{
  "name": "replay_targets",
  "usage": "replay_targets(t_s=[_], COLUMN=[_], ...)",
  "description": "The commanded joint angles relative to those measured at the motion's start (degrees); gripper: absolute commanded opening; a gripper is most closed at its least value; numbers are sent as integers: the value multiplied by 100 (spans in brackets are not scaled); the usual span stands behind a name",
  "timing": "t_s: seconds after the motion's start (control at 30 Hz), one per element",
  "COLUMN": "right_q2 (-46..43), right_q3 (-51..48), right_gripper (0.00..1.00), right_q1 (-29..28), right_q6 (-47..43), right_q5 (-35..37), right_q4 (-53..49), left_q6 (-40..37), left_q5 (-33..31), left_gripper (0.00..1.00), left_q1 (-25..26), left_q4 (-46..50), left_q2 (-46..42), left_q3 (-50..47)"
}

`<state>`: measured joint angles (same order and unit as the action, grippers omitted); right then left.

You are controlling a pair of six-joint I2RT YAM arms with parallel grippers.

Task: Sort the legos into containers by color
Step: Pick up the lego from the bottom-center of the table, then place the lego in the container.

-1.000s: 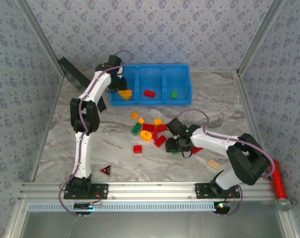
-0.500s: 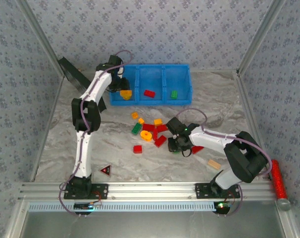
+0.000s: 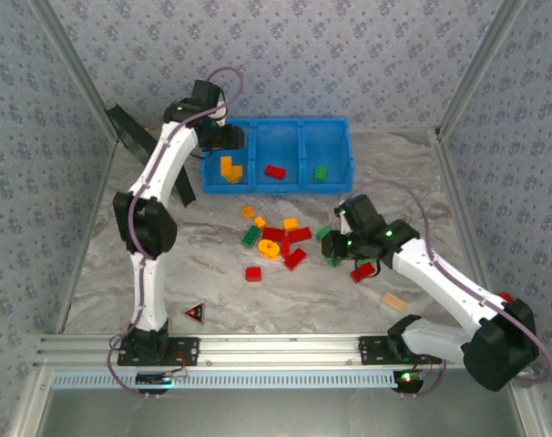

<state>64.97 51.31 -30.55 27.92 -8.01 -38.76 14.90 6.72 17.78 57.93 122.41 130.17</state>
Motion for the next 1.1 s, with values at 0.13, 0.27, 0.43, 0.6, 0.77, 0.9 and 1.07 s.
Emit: replay_targets(t_s=[0.13,0.27,0.43,0.6,0.77,0.9,1.07], right_q2=[453,1086,2206,3297,4398,5234,6154], right_q3=[1307,2187,3173,4076,4970,5629,6465], right_gripper=[23,23,23,23,24,24,26], right_q1=[919,1243,1476,1495,1490,1498,1512], right_q6=[-1122,-1563,-1910,-1989,-2136,-2256,-2308], right_q5=[16,98,251,369,458,622,651], right_q4=[-374,-215,41,251,147,10,-181], left_q6=[-250,-217,93,733,1362,1581,1730], left_q5=[-173,-267,-205,4,-8,-19,-85], left_gripper=[65,66,66,66,66,66,66], left_q1=[275,366,423,578,785,993,1217], left_q4=[3,-51,-159,-593,-1002,-1078,-1135], left_q2=[-1776,-2732,-3844,-4698,-5175,-5227,-5188], left_q3=[-1787,-3232,-4680,-6047,-6917,-7134,-7305])
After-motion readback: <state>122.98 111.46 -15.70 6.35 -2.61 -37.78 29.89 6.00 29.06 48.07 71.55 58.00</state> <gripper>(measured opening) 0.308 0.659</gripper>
